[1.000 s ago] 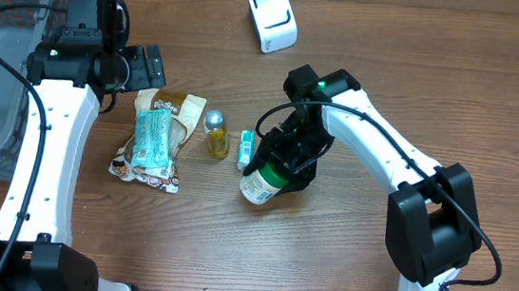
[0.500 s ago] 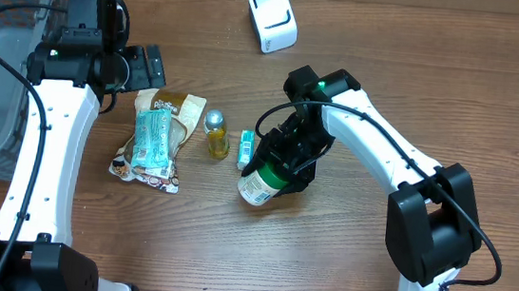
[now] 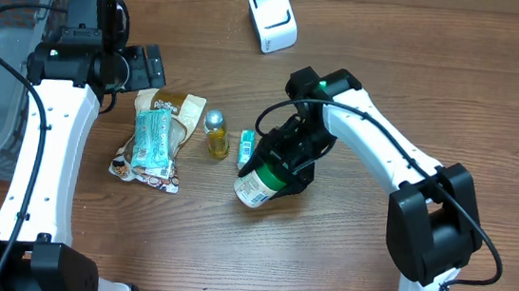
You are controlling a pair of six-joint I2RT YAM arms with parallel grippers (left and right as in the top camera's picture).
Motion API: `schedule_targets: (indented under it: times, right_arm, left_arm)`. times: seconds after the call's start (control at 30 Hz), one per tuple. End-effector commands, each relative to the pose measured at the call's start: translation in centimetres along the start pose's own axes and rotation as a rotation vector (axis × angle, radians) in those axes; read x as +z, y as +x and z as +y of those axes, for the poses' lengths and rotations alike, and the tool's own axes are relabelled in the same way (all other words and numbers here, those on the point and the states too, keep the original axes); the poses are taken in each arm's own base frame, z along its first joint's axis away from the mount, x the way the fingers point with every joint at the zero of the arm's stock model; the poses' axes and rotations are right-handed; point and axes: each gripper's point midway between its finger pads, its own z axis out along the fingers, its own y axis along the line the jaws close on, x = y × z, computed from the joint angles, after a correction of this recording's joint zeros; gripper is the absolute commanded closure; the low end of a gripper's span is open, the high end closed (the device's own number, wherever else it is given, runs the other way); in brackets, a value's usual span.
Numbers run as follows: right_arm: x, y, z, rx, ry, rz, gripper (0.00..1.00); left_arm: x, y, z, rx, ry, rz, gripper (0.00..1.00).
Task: Scan the item barcode
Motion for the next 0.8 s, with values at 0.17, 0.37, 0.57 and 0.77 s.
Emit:
schedule_targets:
  times: [0.17,0.37,0.57,0.77]
  right_arm:
    - [-2.3,-0.5,0.7,0.034,-0.097,0.011,0.75]
    - [-2.4,0.1,1.5,0.036,-0.141,0.050,0.75]
    - [-2.5,0.6,2.0,0.037,-0.171,0.077,0.75]
    - [-2.5,0.6,2.0,0.037,-0.171,0.077,0.75]
  left_arm:
    - [-0.6,-0.8,-0.2,-0.009,0.009,-0.021,0.01]
    - [-0.6,-0.8,-0.2,-0.009,0.009,-0.021,0.01]
    - [-0.6,-0.8,-0.2,-0.009,0.009,-0.021,0.00]
    - [-0.6,-0.8,-0.2,-0.009,0.009,-0.021,0.00]
